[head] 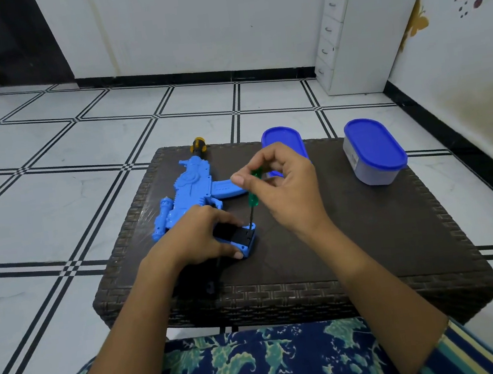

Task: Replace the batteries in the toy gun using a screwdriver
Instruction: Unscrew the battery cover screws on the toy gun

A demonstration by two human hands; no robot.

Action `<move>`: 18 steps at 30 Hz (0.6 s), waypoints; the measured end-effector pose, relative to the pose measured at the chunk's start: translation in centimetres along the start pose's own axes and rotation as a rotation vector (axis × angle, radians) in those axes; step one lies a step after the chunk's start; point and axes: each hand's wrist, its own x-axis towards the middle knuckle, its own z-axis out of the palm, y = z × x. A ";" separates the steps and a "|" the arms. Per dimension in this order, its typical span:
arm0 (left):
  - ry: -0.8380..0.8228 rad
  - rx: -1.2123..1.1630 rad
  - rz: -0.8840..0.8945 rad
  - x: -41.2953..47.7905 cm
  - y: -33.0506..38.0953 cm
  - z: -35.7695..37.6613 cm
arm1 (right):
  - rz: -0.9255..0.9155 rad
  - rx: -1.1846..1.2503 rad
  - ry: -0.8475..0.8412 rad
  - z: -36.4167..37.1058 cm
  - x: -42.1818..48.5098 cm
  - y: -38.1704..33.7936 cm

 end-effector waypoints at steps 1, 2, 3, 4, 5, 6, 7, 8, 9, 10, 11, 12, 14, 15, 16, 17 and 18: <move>0.000 0.002 0.000 0.0 0.0 0.0 | -0.004 0.003 0.012 0.0 0.1 0.2; 0.000 0.006 0.001 0.0 0.0 0.0 | -0.007 0.004 0.005 0.0 0.2 0.3; 0.001 0.010 0.001 0.1 0.0 0.0 | 0.004 0.016 -0.019 0.0 0.3 0.4; 0.003 0.011 0.000 0.0 0.0 0.1 | 0.024 0.031 -0.050 0.1 0.3 0.5; 0.005 0.008 -0.002 0.1 0.0 0.1 | 0.044 0.055 -0.082 0.2 0.3 0.6; 0.006 0.004 -0.002 0.0 0.0 0.1 | 0.064 0.066 -0.102 0.3 0.2 0.7; 0.003 0.003 -0.003 0.1 -0.1 0.1 | 0.076 0.067 -0.114 0.3 0.2 0.8; 0.002 0.007 0.000 0.1 -0.1 0.1 | 0.080 0.046 -0.119 0.3 0.1 1.0; 0.000 0.011 0.002 0.1 -0.1 0.1 | 0.076 0.014 -0.124 0.3 0.0 1.1; 0.001 0.014 0.005 0.1 -0.1 0.1 | 0.065 -0.025 -0.131 0.3 0.0 1.2; 0.002 0.015 0.005 0.2 -0.1 0.1 | 0.049 -0.055 -0.142 0.3 0.0 1.2; 0.002 0.015 0.007 0.2 0.0 0.1 | 0.019 -0.081 -0.149 0.3 0.0 1.1; 0.000 0.004 0.009 0.1 0.0 0.1 | -0.059 -0.140 -0.125 0.3 0.2 0.8; -0.001 -0.006 0.008 0.1 0.0 0.1 | -0.081 -0.164 -0.107 0.3 0.3 0.7; 0.000 -0.012 0.007 0.1 0.0 0.1 | -0.087 -0.183 -0.103 0.2 0.5 0.7; 0.001 -0.014 0.003 0.1 0.0 0.1 | -0.086 -0.197 -0.112 0.1 0.6 0.7; 0.001 -0.010 0.000 0.1 0.0 0.1 | -0.081 -0.205 -0.127 0.0 0.7 0.8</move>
